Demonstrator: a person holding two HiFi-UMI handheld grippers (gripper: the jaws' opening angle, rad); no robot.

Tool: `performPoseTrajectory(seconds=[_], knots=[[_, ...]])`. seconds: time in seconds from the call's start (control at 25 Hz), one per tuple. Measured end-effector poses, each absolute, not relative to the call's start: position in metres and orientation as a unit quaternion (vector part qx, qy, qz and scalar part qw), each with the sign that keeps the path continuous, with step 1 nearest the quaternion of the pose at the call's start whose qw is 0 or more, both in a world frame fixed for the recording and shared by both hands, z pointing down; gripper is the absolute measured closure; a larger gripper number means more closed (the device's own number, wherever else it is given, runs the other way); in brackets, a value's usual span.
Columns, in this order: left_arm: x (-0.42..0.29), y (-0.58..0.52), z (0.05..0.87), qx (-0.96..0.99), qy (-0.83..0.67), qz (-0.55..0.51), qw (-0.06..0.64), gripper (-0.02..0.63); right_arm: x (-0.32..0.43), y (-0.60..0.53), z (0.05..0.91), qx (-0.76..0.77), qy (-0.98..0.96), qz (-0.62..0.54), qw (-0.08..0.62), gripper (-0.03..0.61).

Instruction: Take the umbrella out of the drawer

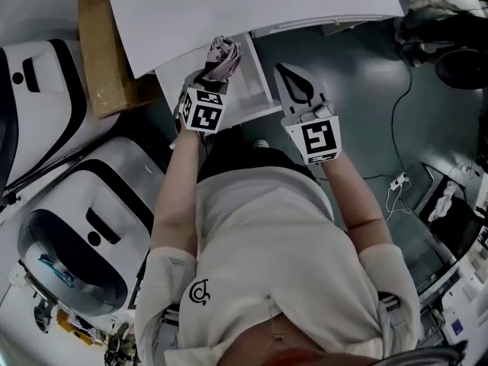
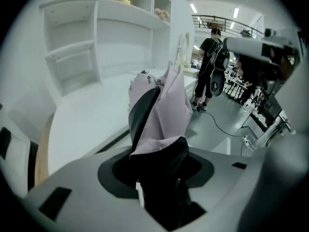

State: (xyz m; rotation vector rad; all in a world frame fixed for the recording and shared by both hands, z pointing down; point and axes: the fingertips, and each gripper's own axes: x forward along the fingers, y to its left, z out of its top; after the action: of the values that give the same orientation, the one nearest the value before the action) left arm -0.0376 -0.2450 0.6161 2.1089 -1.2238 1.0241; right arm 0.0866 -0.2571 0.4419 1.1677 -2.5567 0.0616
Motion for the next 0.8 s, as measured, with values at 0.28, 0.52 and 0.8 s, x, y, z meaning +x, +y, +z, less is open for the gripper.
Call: performPoseTrajectory(seconds=[0.28, 0.52, 0.8], knots=[[-0.055, -0.263, 0.511, 0.800, -0.498, 0.291, 0.165, 0.397, 0.071, -0.262, 0.406, 0.414, -0.901, 0.011, 0.128, 0.572], [-0.079, -0.264, 0.437, 0.813, -0.528, 0.219, 0.107, 0.396, 0.046, -0.270, 0.376, 0.409, -0.907, -0.022, 0.102, 0.572], [-0.124, -0.257, 0.365, 0.803, -0.576, 0.146, 0.046, 0.394, 0.020, -0.280, 0.339, 0.412, -0.909, -0.039, 0.056, 0.572]])
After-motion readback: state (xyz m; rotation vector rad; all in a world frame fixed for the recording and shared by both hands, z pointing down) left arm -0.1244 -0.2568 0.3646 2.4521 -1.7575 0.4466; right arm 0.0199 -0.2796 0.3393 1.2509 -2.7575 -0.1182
